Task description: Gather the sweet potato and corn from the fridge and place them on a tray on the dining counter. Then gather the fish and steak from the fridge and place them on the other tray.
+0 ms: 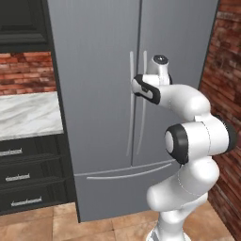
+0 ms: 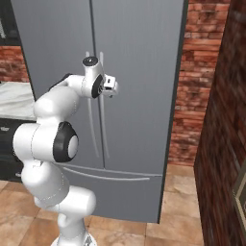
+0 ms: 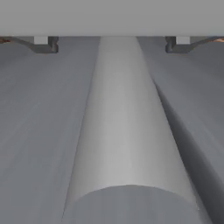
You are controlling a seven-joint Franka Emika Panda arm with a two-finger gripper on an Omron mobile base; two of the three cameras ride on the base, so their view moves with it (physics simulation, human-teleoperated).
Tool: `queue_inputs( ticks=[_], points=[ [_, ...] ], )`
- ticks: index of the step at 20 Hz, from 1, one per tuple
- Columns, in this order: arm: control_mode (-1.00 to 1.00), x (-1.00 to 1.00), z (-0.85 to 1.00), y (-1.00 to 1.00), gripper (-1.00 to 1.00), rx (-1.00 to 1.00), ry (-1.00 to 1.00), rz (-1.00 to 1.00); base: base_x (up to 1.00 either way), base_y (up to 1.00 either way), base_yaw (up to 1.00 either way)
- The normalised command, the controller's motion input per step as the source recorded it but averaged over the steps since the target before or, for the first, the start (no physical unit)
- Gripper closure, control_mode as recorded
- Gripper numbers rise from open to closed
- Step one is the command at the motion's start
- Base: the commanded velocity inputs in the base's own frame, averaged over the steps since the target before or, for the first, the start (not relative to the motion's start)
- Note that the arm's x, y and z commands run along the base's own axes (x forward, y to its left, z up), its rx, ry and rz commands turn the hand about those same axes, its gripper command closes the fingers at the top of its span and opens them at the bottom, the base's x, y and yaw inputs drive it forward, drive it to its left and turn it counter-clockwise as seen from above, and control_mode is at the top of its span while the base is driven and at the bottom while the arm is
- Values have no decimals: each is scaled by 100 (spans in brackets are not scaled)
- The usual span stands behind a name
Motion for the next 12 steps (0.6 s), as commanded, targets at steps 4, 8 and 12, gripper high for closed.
queue_inputs(
  ticks=[4,8,12],
  points=[
    [-100,46,-16,2,100,0,0,1,0,0,0],
    [-100,10,-14,0,100,0,-6,0,0,0,0],
    [-100,-10,-1,-6,100,0,-2,-2,0,0,0]
  ],
)
